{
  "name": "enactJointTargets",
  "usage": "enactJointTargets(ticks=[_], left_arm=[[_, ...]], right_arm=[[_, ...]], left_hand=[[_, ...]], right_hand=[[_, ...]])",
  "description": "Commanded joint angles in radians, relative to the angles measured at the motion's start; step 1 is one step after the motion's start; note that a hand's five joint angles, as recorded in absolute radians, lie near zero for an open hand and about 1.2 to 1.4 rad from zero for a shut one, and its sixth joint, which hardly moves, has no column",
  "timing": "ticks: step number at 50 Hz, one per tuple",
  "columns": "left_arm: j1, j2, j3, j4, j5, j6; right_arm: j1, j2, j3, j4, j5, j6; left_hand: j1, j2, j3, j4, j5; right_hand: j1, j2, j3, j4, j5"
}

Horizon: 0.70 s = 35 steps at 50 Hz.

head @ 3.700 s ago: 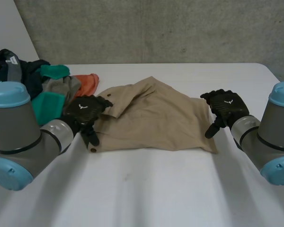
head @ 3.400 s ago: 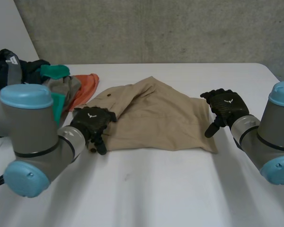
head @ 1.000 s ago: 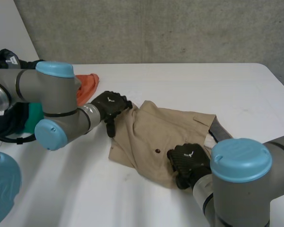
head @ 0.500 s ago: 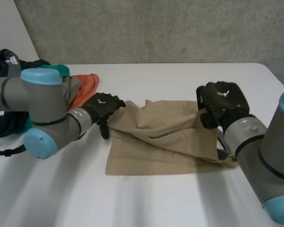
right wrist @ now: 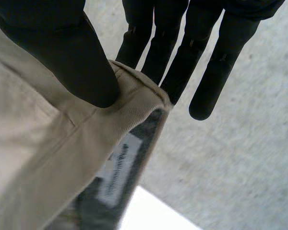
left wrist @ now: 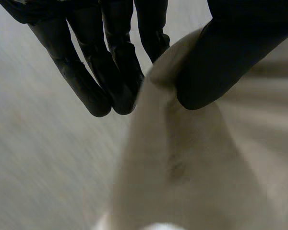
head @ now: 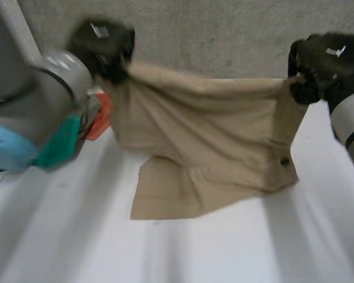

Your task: Fold the laundry.

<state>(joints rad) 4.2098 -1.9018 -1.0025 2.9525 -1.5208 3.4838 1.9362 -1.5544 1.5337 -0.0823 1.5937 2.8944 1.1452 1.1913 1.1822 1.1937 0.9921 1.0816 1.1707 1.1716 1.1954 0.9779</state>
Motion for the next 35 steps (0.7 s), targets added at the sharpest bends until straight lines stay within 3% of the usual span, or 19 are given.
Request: enactJointTargets(ticks=[1, 8, 14, 19, 23, 26, 30, 31, 32, 33, 34, 35], left_arm=[[0.009, 0.216, -0.010, -0.012, 0.099, -0.015], [0.033, 0.084, 0.129, -0.088, 0.108, -0.040], [0.041, -0.146, 0.359, -0.156, 0.090, -0.040], [0.049, -0.336, 0.562, -0.122, 0.080, -0.032], [0.059, -0.494, 0.737, -0.055, 0.073, -0.025], [0.068, -0.582, 0.852, 0.046, 0.053, -0.034], [0.096, -0.612, 0.923, 0.161, 0.030, -0.087], [0.101, -0.614, 0.921, 0.184, 0.043, -0.132], [0.101, -0.614, 0.920, 0.187, 0.057, -0.153], [0.099, -0.614, 0.914, 0.186, 0.080, -0.175], [0.098, -0.614, 0.906, 0.181, 0.097, -0.195], [0.093, -0.609, 0.883, 0.162, 0.131, -0.222]], right_arm=[[-0.019, -0.039, -0.127, 0.068, -0.038, -0.030], [-0.023, 0.013, -0.222, 0.069, -0.055, 0.005], [-0.006, 0.197, -0.323, 0.053, -0.041, 0.039], [0.001, 0.358, -0.412, -0.051, -0.005, 0.069], [0.007, 0.488, -0.484, -0.249, 0.041, 0.062], [0.009, 0.580, -0.523, -0.529, 0.107, 0.057], [0.004, 0.691, -0.573, -0.891, 0.138, 0.019], [0.004, 0.712, -0.584, -0.939, 0.137, -0.001], [0.009, 0.747, -0.610, -0.947, 0.128, -0.048], [0.010, 0.763, -0.625, -0.926, 0.124, -0.069], [0.012, 0.777, -0.641, -0.895, 0.120, -0.085], [0.016, 0.796, -0.661, -0.819, 0.118, -0.099]], left_hand=[[0.251, 0.205, 0.214, 0.203, 0.230], [0.251, 0.205, 0.214, 0.203, 0.230], [0.251, 0.205, 0.214, 0.203, 0.230], [0.251, 0.205, 0.214, 0.203, 0.230], [0.251, 0.205, 0.214, 0.203, 0.230], [0.251, 0.205, 0.214, 0.203, 0.230], [-0.273, -0.319, -0.310, -0.321, -0.294], [-0.469, -0.515, -0.506, -0.517, -0.490], [-0.596, -0.642, -0.633, -0.644, -0.617], [-0.754, -0.800, -0.791, -0.802, -0.775], [-0.930, -0.976, -0.967, -0.978, -0.951], [-0.971, -1.017, -1.008, -1.019, -0.992]], right_hand=[[0.315, 0.226, 0.225, 0.201, 0.244], [0.315, 0.226, 0.225, 0.201, 0.244], [0.315, 0.226, 0.225, 0.201, 0.244], [0.315, 0.226, 0.225, 0.201, 0.244], [0.315, 0.226, 0.225, 0.201, 0.244], [0.315, 0.226, 0.225, 0.201, 0.244], [0.303, 0.214, 0.213, 0.189, 0.232], [0.082, -0.007, -0.008, -0.032, 0.011], [-0.514, -0.603, -0.604, -0.627, -0.584], [-0.868, -0.957, -0.958, -0.982, -0.939], [-0.907, -0.996, -0.997, -1.021, -0.978], [-0.907, -0.996, -0.997, -1.021, -0.978]])
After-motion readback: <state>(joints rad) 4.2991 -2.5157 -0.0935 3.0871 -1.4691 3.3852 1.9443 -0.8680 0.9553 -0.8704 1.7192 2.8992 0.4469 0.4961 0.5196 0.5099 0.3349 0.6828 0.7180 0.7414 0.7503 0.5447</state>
